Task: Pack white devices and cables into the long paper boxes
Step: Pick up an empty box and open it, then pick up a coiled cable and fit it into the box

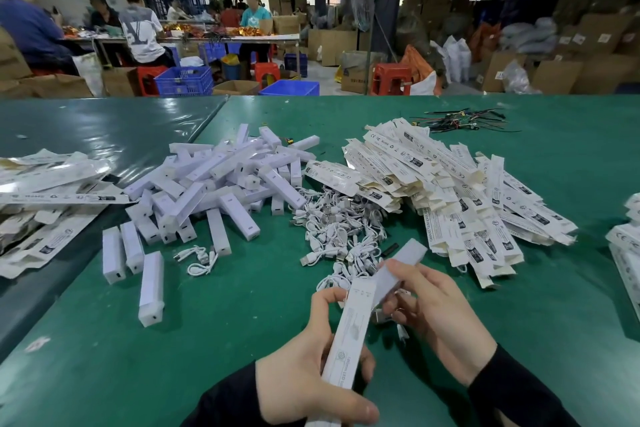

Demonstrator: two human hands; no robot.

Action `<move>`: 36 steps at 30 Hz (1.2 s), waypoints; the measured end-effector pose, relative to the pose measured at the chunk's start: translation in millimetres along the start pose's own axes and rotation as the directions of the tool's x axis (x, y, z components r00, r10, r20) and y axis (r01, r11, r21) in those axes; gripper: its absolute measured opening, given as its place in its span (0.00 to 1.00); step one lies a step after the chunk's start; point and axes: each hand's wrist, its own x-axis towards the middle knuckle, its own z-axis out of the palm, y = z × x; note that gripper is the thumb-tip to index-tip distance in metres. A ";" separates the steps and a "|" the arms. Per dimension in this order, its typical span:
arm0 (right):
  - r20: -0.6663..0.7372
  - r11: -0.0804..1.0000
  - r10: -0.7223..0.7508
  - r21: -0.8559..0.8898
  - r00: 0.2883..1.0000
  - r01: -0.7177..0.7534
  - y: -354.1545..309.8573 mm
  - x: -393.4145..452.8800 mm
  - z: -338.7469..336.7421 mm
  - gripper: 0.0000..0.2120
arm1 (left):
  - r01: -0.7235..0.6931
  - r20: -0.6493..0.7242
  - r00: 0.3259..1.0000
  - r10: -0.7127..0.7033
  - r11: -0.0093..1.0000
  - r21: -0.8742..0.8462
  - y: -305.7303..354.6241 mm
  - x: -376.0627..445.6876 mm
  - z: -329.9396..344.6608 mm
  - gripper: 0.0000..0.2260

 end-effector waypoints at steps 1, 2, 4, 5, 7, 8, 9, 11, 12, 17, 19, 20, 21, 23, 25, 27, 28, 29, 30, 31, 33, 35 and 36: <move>0.028 0.999 0.001 -0.034 1.000 0.000 0.4 -0.3 -0.1 0.20 | 0.003 0.001 1.000 -0.003 1.000 0.002 -0.1 -0.3 -0.2 0.39; 0.054 0.997 0.010 -0.072 0.998 -0.006 1.0 -0.5 0.1 0.20 | 0.007 0.001 1.000 -0.007 1.000 0.008 -0.1 -0.7 -0.1 0.39; 0.079 0.988 0.049 -0.149 0.996 -0.037 0.3 -0.8 -0.1 0.21 | 0.013 -0.007 1.000 -0.013 1.000 0.023 0.2 -1.2 0.5 0.39; 0.076 0.984 0.067 -0.172 0.995 -0.053 -1.0 -0.7 -0.5 0.22 | 0.013 -0.017 1.000 -0.013 0.999 0.034 0.4 -1.4 0.9 0.39; 0.063 0.983 0.065 -0.178 0.996 -0.053 -3.4 0.6 -1.7 0.26 | 0.013 -0.041 0.999 -0.011 0.999 0.051 1.4 -1.9 1.0 0.38; 0.062 0.985 0.050 -0.168 0.997 -0.039 -4.4 1.0 -2.3 0.28 | 0.012 -0.047 0.999 -0.010 0.999 0.046 2.2 -2.5 0.9 0.38; 0.068 0.987 0.035 -0.157 0.997 -0.024 -5.1 1.0 -3.0 0.28 | 0.007 -0.045 0.999 -0.006 0.999 0.039 3.2 -3.4 0.7 0.38; 0.107 0.989 0.021 -0.148 0.994 -0.005 -6.4 -0.4 -3.9 0.25 | -0.012 -0.029 0.999 0.013 0.999 0.039 5.2 -5.2 0.7 0.38; 0.136 0.988 0.018 -0.153 0.991 0.003 -7.4 -1.3 -4.1 0.23 | -0.022 -0.021 1.000 0.023 0.999 0.048 5.9 -5.6 1.1 0.38; 0.236 0.979 0.005 -0.198 0.972 0.043 -15.2 -3.5 -8.4 0.20 | -0.046 0.011 0.999 0.046 0.999 0.016 5.3 -5.1 0.1 0.35; 0.286 0.970 0.018 -0.236 0.958 0.052 -12.7 -4.5 -6.5 0.16 | -0.067 0.021 0.997 0.067 0.998 -0.012 4.1 -5.0 0.7 0.35; 0.301 0.968 0.020 -0.246 0.954 0.058 -10.2 -5.3 -4.5 0.13 | -0.081 0.007 0.997 0.082 0.996 -0.033 3.4 -4.5 1.3 0.35; 0.308 0.968 0.021 -0.244 0.951 0.058 -7.5 -5.8 -2.0 0.11 | -0.097 -0.023 0.995 0.096 0.994 -0.058 2.2 -3.4 1.8 0.36; 0.312 0.977 0.025 -0.208 0.950 0.043 -1.9 -6.0 2.5 0.13 | -0.129 -0.107 0.987 0.119 0.987 -0.100 -1.9 0.4 2.0 0.37; 0.295 0.982 0.019 -0.184 0.955 0.037 2.6 -4.9 6.0 0.16 | -0.146 -0.171 0.977 0.126 0.983 -0.110 -6.8 4.9 2.2 0.37; 0.244 0.989 -0.007 -0.140 0.970 0.042 3.5 -5.8 8.2 0.15 | -0.145 -0.212 0.970 0.121 0.984 -0.103 -11.1 7.8 2.7 0.36; 0.219 0.993 -0.020 -0.112 0.976 0.045 3.6 -6.3 8.6 0.15 | -0.145 -0.229 0.966 0.120 0.985 -0.096 -13.0 8.7 2.7 0.34; 0.196 0.994 -0.029 -0.100 0.980 0.050 3.3 -7.0 8.7 0.17 | -0.147 -0.242 0.963 0.121 0.985 -0.091 -14.3 9.2 2.7 0.32; 0.170 0.992 -0.033 -0.115 0.985 0.053 3.0 -7.7 8.6 0.18 | -0.149 -0.249 0.961 0.124 0.985 -0.086 -15.4 9.5 2.7 0.31; 0.141 0.988 -0.029 -0.149 0.990 0.050 2.3 -8.5 8.6 0.20 | -0.155 -0.254 0.959 0.129 0.984 -0.086 -15.9 9.5 2.5 0.30; 0.156 0.969 -0.024 -0.239 0.987 0.062 0.1 -9.9 8.4 0.24 | -0.168 -0.251 0.958 0.142 0.982 -0.088 -16.3 9.7 2.3 0.29; 0.264 0.954 -0.014 -0.286 0.964 0.092 -3.6 -13.6 11.5 0.24 | -0.177 -0.213 0.964 0.157 0.981 -0.081 -16.6 9.9 4.3 0.29; 0.314 0.945 -0.002 -0.311 0.949 0.105 -5.7 -15.7 13.2 0.23 | -0.178 -0.197 0.967 0.160 0.981 -0.075 -16.5 9.8 6.2 0.29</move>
